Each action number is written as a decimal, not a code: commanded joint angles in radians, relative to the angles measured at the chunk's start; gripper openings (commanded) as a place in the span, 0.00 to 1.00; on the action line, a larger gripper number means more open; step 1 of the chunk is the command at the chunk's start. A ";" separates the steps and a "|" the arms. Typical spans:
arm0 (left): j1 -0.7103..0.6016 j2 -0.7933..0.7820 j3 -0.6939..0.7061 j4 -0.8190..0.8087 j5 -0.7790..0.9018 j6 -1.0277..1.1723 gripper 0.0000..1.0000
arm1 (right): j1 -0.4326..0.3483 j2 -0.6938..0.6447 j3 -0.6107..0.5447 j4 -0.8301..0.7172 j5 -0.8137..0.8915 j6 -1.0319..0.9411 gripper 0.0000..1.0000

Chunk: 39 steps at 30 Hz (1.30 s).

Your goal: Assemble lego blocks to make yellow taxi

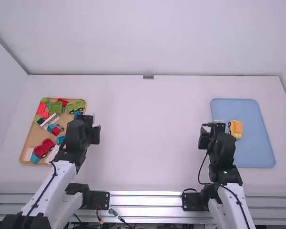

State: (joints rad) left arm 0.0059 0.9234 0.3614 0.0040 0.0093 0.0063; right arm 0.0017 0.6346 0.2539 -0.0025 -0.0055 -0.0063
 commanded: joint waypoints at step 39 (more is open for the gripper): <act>-0.006 -0.791 -0.361 -0.004 -0.009 -0.006 0.00 | -0.002 -0.635 -0.254 0.002 0.006 0.006 0.00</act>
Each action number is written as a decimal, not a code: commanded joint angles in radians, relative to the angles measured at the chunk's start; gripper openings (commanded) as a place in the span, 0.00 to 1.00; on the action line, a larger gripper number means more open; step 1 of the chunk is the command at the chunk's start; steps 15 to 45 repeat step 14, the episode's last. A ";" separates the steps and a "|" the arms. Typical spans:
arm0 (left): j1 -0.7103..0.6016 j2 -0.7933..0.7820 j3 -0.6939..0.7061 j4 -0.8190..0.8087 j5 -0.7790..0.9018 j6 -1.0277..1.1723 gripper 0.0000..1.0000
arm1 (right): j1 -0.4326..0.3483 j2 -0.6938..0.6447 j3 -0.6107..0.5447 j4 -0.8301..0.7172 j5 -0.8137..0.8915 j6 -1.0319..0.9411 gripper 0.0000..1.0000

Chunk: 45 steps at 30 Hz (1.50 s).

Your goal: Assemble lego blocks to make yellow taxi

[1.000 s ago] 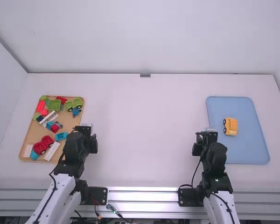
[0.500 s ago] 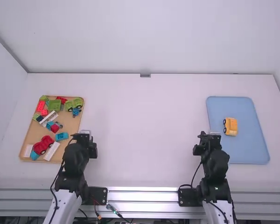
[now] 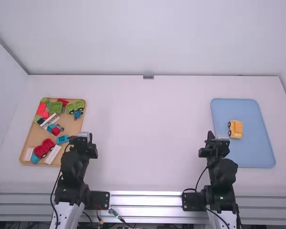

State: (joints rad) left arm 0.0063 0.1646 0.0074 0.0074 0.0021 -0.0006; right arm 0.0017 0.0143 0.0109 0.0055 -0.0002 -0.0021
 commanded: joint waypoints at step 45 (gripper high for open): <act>-0.006 -0.165 -0.007 -0.007 -0.002 0.001 0.00 | -0.002 -0.014 -0.011 -0.006 0.000 0.002 0.00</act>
